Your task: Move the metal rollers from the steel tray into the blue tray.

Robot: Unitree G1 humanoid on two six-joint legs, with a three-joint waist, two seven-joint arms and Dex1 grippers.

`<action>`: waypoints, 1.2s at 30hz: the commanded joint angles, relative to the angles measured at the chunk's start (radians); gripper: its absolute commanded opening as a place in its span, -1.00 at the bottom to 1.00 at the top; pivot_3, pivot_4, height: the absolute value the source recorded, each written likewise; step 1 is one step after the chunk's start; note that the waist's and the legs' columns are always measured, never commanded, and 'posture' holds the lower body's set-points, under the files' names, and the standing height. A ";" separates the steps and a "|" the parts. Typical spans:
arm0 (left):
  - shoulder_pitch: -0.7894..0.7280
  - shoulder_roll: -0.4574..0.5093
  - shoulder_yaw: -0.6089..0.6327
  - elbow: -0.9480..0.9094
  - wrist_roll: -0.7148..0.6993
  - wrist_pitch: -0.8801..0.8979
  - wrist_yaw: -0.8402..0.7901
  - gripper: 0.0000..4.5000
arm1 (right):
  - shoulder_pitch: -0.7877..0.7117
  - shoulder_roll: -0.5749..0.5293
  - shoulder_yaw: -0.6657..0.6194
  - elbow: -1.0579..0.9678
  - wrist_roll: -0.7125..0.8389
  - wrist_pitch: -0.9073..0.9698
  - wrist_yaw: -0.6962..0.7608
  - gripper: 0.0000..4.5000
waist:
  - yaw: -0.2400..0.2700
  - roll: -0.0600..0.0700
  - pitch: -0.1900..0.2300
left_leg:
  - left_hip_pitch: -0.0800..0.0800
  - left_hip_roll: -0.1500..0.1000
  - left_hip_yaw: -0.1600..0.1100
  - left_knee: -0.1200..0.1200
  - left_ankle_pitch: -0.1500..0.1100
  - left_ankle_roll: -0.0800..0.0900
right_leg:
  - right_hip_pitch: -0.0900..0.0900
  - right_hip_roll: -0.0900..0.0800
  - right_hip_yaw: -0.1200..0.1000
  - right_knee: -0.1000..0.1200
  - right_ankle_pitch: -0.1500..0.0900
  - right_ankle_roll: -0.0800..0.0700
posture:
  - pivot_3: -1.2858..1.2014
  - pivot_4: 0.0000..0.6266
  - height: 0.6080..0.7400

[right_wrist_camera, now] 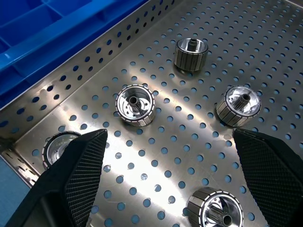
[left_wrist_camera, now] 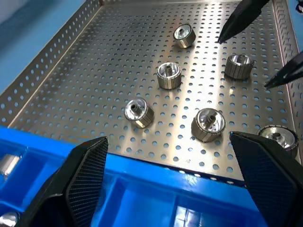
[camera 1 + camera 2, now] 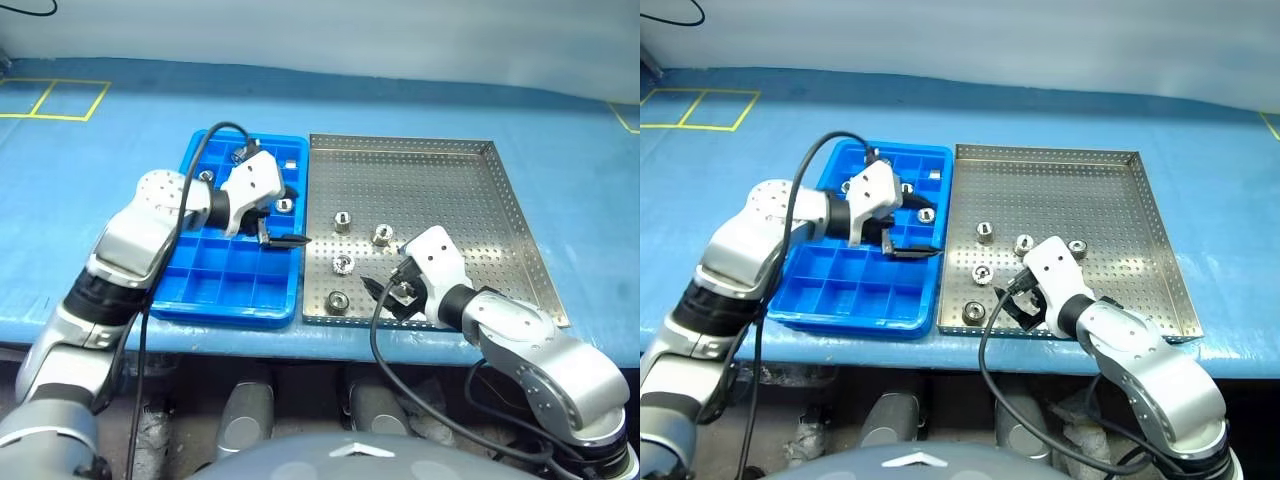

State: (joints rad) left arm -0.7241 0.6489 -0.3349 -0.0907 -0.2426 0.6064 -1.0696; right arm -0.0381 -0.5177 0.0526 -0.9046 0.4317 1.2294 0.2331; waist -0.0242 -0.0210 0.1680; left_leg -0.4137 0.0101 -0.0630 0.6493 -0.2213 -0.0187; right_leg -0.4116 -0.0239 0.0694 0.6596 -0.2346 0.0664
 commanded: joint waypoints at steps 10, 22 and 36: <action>-0.325 -0.309 -0.131 0.680 0.209 -0.187 -0.014 1.00 | 0.023 0.043 0.011 -0.038 -0.035 -0.041 -0.037 0.99 | -0.015 0.000 0.000 | -0.002 -0.001 -0.001 0.000 0.000 0.001 | -0.001 0.001 0.001 0.000 0.003 0.006 | -0.03 -0.52 1.00; -0.372 -0.442 -0.182 1.023 0.378 -0.339 -0.034 1.00 | 0.065 0.063 0.002 -0.069 -0.048 -0.043 -0.069 0.99 | -0.050 0.000 0.000 | -0.001 -0.001 0.000 0.001 -0.001 0.002 | -0.001 0.001 0.002 0.001 0.003 0.007 | -0.07 -0.52 1.00; -0.406 -0.527 -0.127 1.204 0.477 -0.386 0.194 0.77 | 0.079 0.071 0.003 -0.069 -0.067 -0.052 -0.069 1.00 | -0.065 0.000 -0.001 | 0.000 -0.001 0.000 0.004 -0.001 0.002 | 0.002 0.002 0.004 0.002 0.004 0.010 | -0.07 -0.52 1.00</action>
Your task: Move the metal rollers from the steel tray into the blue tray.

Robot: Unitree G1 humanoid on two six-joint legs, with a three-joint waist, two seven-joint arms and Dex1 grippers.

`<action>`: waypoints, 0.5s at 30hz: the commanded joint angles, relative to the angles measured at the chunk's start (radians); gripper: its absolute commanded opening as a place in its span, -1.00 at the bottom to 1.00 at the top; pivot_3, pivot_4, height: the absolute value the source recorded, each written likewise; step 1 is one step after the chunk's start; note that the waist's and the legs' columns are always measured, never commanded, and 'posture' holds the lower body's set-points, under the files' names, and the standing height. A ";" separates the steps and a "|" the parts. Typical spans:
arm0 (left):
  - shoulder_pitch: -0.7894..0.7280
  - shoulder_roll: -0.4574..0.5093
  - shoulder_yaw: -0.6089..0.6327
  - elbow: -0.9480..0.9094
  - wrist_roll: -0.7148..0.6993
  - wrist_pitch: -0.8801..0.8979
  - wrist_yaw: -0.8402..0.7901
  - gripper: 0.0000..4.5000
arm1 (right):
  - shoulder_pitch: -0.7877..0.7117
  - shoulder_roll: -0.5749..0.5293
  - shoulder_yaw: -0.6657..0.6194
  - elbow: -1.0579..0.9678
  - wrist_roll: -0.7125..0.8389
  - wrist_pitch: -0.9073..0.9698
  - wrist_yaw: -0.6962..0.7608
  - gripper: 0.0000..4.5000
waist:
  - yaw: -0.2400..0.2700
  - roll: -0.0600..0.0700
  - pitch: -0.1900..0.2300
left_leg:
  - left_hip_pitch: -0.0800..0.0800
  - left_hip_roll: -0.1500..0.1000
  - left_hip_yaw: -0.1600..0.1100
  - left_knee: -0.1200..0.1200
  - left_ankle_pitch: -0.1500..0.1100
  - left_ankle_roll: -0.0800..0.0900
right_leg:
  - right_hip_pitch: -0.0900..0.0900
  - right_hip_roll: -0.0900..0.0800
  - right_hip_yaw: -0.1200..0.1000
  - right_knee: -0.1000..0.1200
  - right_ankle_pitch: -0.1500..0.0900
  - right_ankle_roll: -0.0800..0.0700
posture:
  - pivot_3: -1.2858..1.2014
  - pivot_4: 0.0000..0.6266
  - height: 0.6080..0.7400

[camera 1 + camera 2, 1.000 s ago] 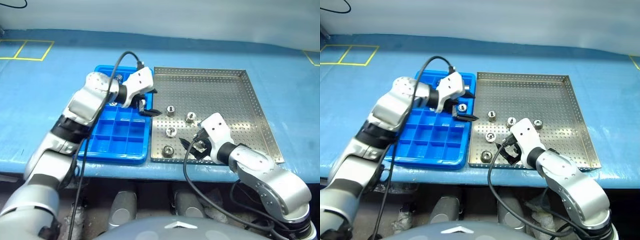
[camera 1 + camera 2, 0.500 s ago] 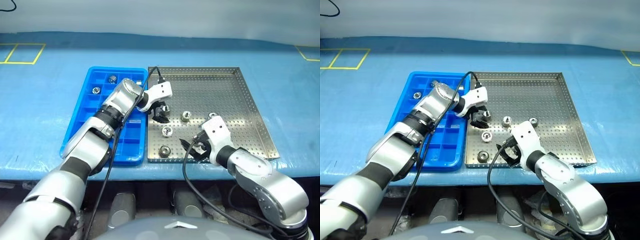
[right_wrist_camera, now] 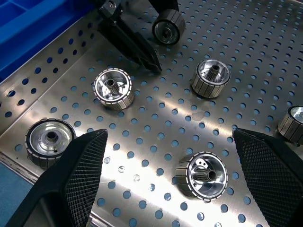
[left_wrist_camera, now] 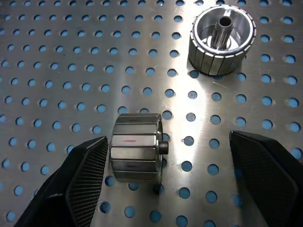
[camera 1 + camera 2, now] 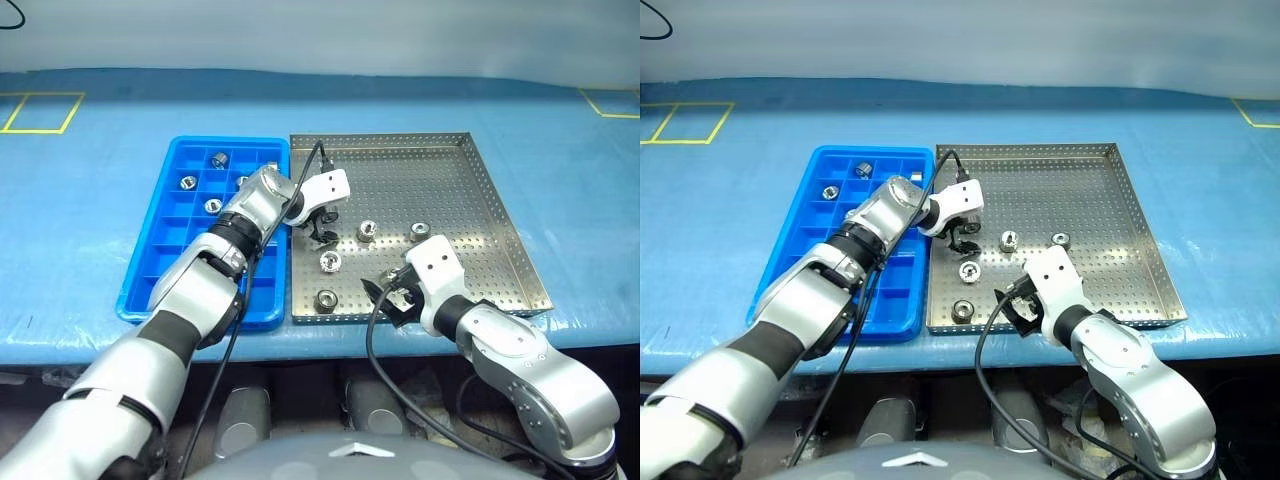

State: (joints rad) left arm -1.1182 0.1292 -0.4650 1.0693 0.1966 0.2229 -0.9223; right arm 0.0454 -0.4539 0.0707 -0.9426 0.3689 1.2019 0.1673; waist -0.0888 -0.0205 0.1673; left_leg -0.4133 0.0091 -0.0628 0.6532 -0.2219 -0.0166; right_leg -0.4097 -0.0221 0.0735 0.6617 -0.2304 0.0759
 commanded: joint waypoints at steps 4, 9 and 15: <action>-0.022 -0.011 0.015 0.058 0.049 -0.010 0.058 0.17 | 0.001 0.011 -0.018 -0.035 -0.009 -0.025 -0.004 1.00 | -0.002 0.000 0.000 | 0.000 0.000 0.000 0.001 0.000 0.000 | 0.000 0.000 0.001 0.000 0.001 0.001 | -0.08 -0.52 1.00; -0.037 0.015 0.042 0.026 0.048 -0.024 0.037 -0.42 | -0.003 0.017 -0.017 -0.032 -0.013 -0.025 -0.003 1.00 | -0.006 0.000 0.000 | 0.000 0.000 0.000 0.001 0.000 0.000 | 0.000 0.000 0.001 0.000 0.001 0.001 | -0.07 -0.52 1.00; -0.012 0.094 0.181 -0.194 -0.061 0.048 0.003 -0.42 | -0.026 0.026 -0.003 -0.020 -0.012 -0.022 0.001 1.00 | -0.009 0.000 0.001 | -0.003 0.000 0.001 0.001 0.000 0.000 | -0.004 0.001 0.001 0.001 0.001 0.001 | -0.04 -0.52 1.00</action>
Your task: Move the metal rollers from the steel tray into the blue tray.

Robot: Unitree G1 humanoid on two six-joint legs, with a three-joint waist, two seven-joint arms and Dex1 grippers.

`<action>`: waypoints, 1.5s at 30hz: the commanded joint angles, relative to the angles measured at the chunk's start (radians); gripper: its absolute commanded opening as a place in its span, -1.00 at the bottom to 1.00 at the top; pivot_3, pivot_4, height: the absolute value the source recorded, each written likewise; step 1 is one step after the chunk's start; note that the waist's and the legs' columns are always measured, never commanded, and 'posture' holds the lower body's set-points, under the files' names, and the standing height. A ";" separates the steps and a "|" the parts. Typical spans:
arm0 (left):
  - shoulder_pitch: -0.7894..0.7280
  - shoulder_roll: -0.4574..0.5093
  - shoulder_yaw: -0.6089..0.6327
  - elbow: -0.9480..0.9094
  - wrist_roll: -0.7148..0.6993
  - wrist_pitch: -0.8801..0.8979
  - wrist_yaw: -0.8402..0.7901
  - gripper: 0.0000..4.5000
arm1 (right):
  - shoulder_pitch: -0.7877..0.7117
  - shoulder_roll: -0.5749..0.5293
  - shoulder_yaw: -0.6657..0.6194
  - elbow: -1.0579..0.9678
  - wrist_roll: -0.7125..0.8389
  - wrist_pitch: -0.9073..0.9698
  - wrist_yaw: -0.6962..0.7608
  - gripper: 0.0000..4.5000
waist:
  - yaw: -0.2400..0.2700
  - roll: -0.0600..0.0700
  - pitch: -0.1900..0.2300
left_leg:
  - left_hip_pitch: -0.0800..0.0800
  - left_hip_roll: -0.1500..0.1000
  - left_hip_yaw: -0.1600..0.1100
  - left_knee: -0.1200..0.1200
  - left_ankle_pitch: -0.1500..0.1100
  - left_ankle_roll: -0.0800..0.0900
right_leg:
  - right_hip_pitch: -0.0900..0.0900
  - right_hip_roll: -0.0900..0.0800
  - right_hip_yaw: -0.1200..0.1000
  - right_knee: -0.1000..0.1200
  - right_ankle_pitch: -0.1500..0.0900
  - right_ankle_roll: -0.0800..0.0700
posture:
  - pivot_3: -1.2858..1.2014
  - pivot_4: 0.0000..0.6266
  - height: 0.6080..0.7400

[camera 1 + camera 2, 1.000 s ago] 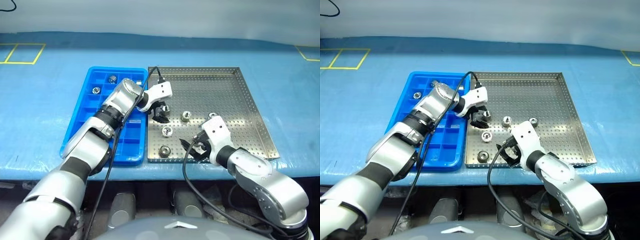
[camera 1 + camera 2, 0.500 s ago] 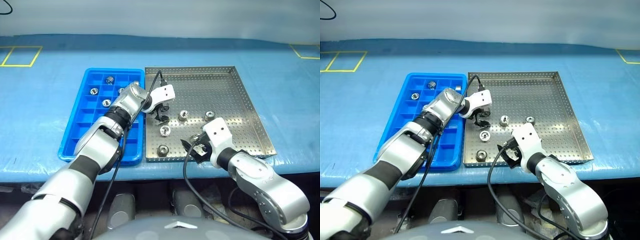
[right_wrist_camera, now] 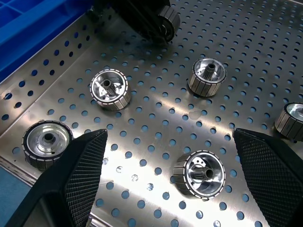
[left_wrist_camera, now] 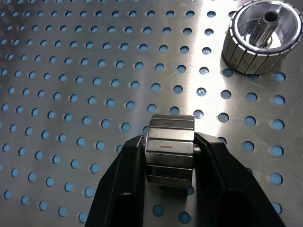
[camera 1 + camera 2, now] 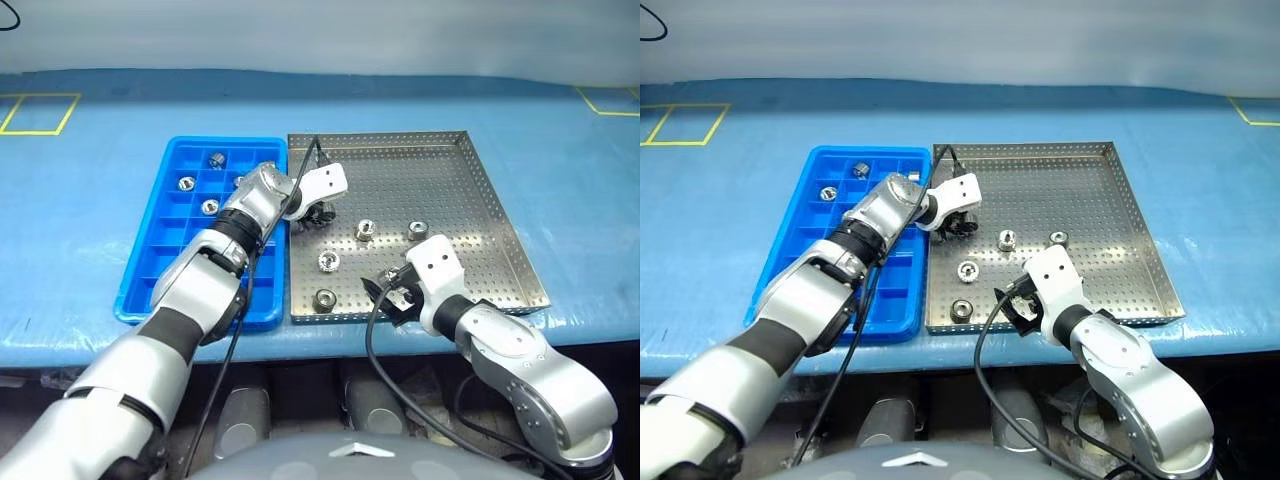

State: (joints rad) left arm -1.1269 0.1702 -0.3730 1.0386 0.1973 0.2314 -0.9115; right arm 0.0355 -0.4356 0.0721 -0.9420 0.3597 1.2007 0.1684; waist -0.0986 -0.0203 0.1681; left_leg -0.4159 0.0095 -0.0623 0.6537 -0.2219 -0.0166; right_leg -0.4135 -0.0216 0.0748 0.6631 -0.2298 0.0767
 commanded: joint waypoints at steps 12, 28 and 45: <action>0.522 0.243 0.392 -1.114 -0.097 0.510 0.288 -0.42 | -0.050 0.020 0.051 0.022 -0.004 -0.038 0.015 1.00 | 0.029 0.001 -0.001 | 0.001 -0.001 -0.002 -0.003 0.000 0.000 | 0.000 -0.002 -0.001 -0.001 0.000 -0.001 | 0.04 -0.52 1.00; 0.859 0.176 0.440 -1.404 0.005 0.715 0.669 -0.42 | -0.124 -0.014 0.136 0.097 -0.024 -0.161 0.094 1.00 | 0.089 0.000 -0.001 | 0.003 -0.001 -0.004 -0.001 0.002 -0.001 | 0.005 -0.003 -0.005 -0.001 0.000 -0.001 | 0.10 -0.52 1.00; 0.656 0.111 0.474 -1.492 -0.263 0.857 0.535 0.40 | -0.084 -0.042 0.130 0.054 -0.052 -0.223 0.119 1.00 | 0.090 -0.001 0.000 | 0.002 -0.001 -0.004 0.000 0.004 -0.002 | 0.005 -0.003 -0.006 -0.002 0.000 -0.003 | 0.05 -0.52 1.00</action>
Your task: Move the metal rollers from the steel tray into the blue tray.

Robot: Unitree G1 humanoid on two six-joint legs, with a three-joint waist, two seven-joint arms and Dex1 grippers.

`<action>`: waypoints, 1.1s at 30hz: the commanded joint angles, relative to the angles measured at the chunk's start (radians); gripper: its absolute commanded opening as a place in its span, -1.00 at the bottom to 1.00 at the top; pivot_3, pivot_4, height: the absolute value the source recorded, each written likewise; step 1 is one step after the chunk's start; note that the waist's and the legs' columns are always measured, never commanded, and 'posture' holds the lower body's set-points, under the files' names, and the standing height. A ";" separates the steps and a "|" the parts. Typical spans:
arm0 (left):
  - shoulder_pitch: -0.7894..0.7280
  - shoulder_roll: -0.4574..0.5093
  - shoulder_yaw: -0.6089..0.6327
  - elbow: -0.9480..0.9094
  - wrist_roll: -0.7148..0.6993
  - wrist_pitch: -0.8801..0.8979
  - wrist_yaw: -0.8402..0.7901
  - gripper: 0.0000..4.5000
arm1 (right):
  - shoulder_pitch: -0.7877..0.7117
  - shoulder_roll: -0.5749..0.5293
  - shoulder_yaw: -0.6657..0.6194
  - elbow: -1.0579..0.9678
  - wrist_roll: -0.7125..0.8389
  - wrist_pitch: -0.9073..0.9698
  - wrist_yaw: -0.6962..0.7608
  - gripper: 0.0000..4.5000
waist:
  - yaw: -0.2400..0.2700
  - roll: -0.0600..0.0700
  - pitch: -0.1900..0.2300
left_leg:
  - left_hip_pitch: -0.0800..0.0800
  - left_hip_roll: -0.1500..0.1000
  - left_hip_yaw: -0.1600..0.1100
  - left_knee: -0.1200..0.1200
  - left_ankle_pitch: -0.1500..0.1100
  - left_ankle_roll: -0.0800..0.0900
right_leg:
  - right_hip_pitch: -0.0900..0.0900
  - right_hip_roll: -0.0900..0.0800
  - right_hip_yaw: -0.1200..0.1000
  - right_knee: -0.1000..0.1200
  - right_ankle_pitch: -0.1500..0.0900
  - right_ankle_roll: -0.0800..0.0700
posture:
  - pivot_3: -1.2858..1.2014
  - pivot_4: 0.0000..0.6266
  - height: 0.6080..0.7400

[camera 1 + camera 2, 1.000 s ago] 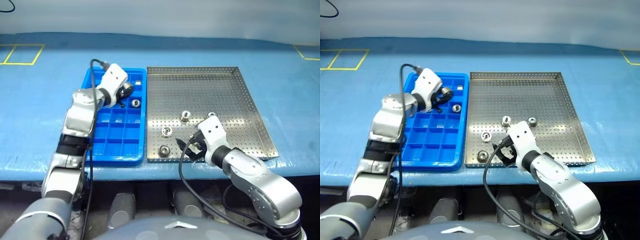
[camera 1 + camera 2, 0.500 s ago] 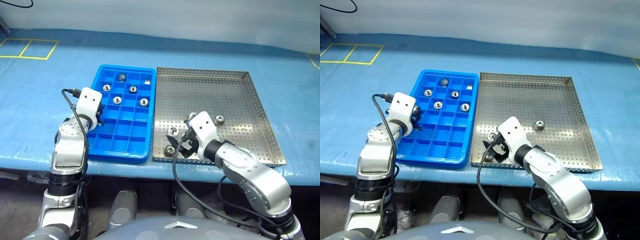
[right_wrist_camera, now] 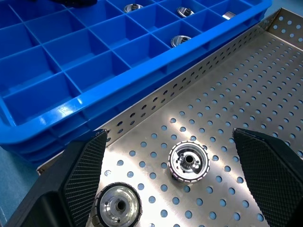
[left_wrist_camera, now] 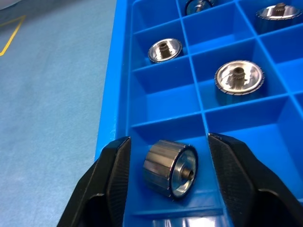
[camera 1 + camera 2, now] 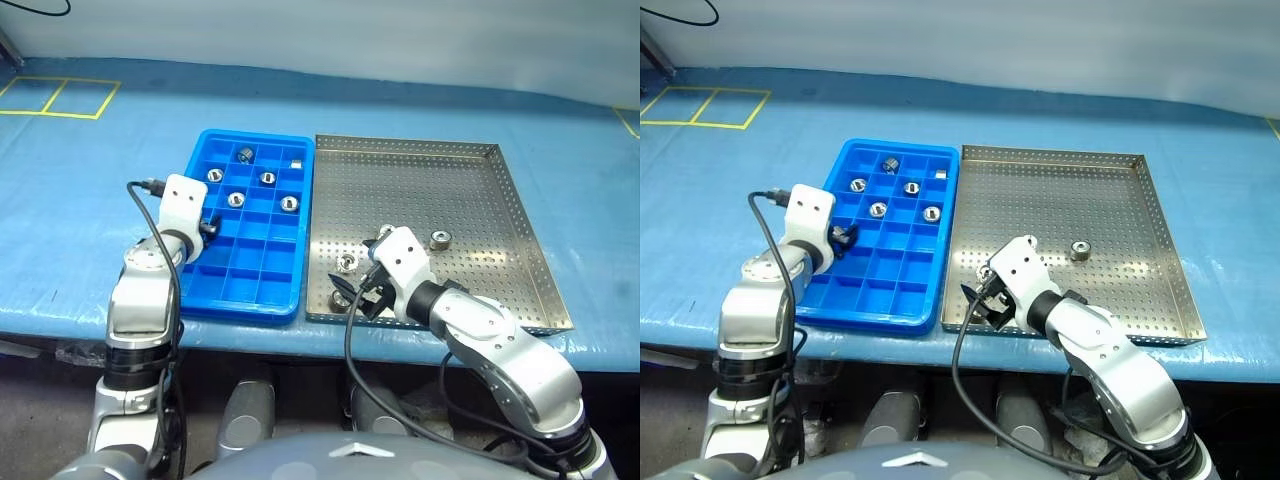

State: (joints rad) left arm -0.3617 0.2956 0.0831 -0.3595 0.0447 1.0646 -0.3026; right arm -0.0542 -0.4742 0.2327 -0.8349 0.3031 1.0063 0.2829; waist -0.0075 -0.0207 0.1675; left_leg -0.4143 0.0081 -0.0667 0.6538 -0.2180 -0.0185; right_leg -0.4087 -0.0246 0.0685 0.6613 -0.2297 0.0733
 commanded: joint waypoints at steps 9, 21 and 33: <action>-0.376 0.143 -0.255 0.182 -0.293 -0.109 -0.499 0.40 | 0.053 -0.016 -0.081 -0.062 -0.001 -0.084 0.025 1.00 | -0.029 0.001 0.000 | 0.002 0.000 0.004 -0.004 0.000 0.001 | -0.001 0.000 0.002 -0.001 0.002 0.001 | 0.03 -0.52 1.00; -0.606 0.060 -0.607 0.710 -0.197 -0.444 -0.924 0.40 | 0.129 0.011 -0.123 -0.117 -0.008 -0.065 -0.027 1.00 | -0.046 0.000 0.000 | -0.001 0.000 0.004 -0.004 -0.001 0.002 | -0.004 0.000 0.002 -0.003 0.001 0.000 | -0.05 -0.52 1.00; -0.622 0.088 -0.787 0.794 0.010 -0.658 -1.114 0.40 | 0.167 0.032 -0.127 -0.144 -0.009 -0.060 -0.074 1.00 | -0.077 0.000 0.000 | -0.001 0.001 0.005 -0.003 -0.001 0.002 | -0.004 0.001 0.004 -0.001 -0.002 -0.004 | -0.08 -0.52 1.00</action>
State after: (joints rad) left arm -0.9638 0.3933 -0.7096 0.4261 0.0375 0.4243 -1.4189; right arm 0.1113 -0.4473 0.1187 -0.9318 0.2939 0.9560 0.2141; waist -0.0841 -0.0203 0.1677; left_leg -0.4152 0.0090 -0.0619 0.6509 -0.2189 -0.0165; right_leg -0.4124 -0.0235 0.0730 0.6599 -0.2315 0.0693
